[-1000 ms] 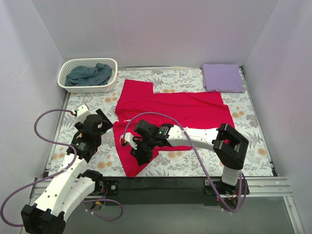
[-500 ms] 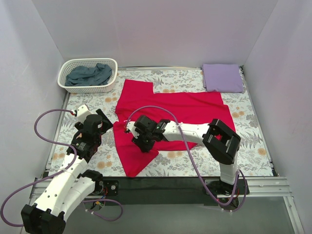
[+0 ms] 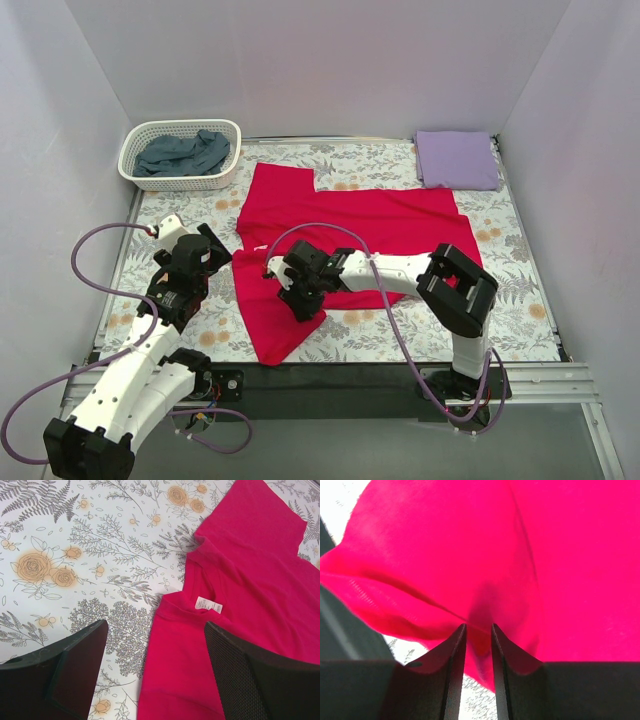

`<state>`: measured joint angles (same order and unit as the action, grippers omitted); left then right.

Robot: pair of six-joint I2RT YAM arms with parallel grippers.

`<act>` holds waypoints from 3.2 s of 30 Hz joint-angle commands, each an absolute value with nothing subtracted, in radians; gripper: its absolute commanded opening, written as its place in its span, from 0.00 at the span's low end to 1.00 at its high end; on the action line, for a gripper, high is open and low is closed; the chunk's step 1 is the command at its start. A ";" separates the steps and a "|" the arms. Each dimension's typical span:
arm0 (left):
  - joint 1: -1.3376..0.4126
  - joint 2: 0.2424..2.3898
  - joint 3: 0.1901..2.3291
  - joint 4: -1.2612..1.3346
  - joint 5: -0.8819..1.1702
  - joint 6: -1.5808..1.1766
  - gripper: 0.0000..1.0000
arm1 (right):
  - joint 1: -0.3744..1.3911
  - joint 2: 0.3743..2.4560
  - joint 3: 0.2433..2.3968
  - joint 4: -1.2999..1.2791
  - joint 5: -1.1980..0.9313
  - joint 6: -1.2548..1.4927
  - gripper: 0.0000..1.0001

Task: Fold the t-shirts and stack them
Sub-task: Fold the tshirt

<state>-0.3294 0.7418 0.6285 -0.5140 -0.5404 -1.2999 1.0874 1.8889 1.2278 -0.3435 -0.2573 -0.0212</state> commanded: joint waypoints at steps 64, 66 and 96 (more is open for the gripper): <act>-0.371 1.284 0.655 -0.758 -0.239 -1.591 0.47 | 0.172 0.939 0.683 -0.485 0.124 0.387 0.81; -0.371 1.293 0.646 -0.741 -0.242 -1.591 0.46 | 0.170 0.939 0.681 -0.486 0.133 0.384 0.81; -0.397 1.120 0.574 -0.672 -0.256 -1.621 0.00 | -0.149 1.086 0.707 -0.581 0.290 0.488 0.57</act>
